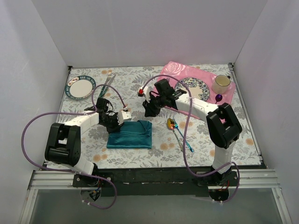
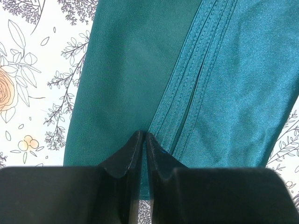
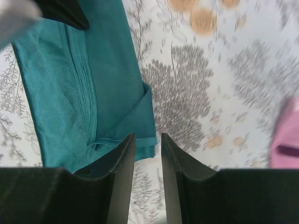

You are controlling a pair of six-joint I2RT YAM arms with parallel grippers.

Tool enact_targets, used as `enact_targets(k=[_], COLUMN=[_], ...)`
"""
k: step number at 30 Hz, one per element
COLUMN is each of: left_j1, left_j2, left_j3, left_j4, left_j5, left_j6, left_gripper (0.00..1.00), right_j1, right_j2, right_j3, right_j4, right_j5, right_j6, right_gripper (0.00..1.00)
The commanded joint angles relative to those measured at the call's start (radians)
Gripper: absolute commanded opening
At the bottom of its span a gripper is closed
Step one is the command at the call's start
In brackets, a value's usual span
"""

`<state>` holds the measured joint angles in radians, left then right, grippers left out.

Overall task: Fold the napkin into a case and place the utensils inside
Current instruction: Fold the lower triangle-folded napkin at the center of the board.

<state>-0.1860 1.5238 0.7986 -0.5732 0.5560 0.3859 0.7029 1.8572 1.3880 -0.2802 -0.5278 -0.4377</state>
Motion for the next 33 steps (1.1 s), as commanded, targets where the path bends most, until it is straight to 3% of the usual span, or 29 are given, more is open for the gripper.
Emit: enact_targets(k=[1, 14, 33], left_j1=[-0.009, -0.015, -0.017], left_j2=[-0.047, -0.067, -0.076], left_j3=[-0.016, -0.032, -0.038], left_j4=[-0.004, 0.009, 0.012], left_j5=[-0.010, -0.011, -0.016], left_j6=[0.013, 0.005, 0.010], left_gripper=[0.08, 0.08, 0.08], right_j1=[-0.006, -0.019, -0.048], right_j2=[0.033, 0.033, 0.089], right_j3=[0.019, -0.130, -0.141], right_j4=[-0.054, 0.044, 0.136], right_j5=[0.009, -0.058, -0.152], right_j6=[0.376, 0.718, 0.872], right_gripper=[0.36, 0.39, 0.49])
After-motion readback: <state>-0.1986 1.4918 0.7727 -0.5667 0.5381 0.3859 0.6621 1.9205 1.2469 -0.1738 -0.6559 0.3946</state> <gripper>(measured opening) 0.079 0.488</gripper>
